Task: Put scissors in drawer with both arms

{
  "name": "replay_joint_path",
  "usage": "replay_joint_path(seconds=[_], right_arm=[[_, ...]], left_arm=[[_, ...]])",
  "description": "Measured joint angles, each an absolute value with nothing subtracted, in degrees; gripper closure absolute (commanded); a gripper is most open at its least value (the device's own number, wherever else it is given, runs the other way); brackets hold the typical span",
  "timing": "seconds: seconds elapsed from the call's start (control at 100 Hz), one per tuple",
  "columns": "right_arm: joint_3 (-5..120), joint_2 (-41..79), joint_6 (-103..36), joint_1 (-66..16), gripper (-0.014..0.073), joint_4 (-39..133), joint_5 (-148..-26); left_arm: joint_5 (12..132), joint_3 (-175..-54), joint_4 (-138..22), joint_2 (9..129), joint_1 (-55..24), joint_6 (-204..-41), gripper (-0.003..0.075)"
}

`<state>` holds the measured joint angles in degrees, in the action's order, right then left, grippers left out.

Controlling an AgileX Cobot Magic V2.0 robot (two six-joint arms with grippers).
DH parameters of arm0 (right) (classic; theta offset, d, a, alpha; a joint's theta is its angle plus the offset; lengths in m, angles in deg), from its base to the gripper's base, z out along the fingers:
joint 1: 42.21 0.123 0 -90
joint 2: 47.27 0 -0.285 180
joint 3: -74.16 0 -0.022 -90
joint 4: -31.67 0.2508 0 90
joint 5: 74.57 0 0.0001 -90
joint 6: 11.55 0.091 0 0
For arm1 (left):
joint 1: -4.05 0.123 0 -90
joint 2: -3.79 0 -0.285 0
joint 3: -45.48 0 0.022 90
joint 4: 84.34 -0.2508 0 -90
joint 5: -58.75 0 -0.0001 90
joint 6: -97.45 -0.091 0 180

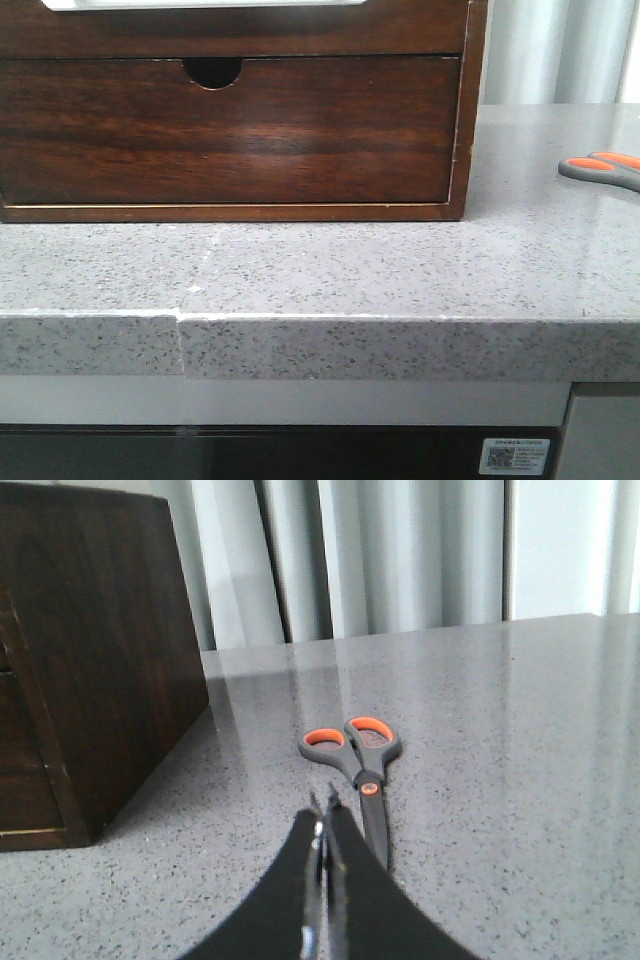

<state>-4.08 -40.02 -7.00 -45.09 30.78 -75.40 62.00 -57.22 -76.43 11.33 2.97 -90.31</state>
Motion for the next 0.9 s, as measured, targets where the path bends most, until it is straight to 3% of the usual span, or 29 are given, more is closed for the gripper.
replay_joint_path(seconds=[0.28,0.6,0.7,0.82,0.9], right_arm=[[-1.88,-39.25,-7.00,-44.62,0.0665,31.67,-83.37],[9.60,-25.00,-7.00,-44.36,0.0665,34.41,-89.84],[10.51,-22.47,-7.00,-44.36,0.0665,34.85,-89.84],[10.51,-20.43,-7.00,-44.36,0.0665,34.94,-89.95],[10.51,-19.66,-7.00,-44.36,0.0665,34.94,-90.58]], left_arm=[[64.81,-60.87,-76.85,11.33,2.97,-90.31,0.0739],[62.79,-72.30,-81.32,22.86,2.97,-90.31,0.0731],[59.66,-73.17,-82.11,27.05,2.97,-90.31,0.0645],[52.64,-73.42,-82.22,31.65,2.97,-90.31,0.0447],[47.47,-73.52,-83.80,34.49,2.97,-90.31,0.0372]])
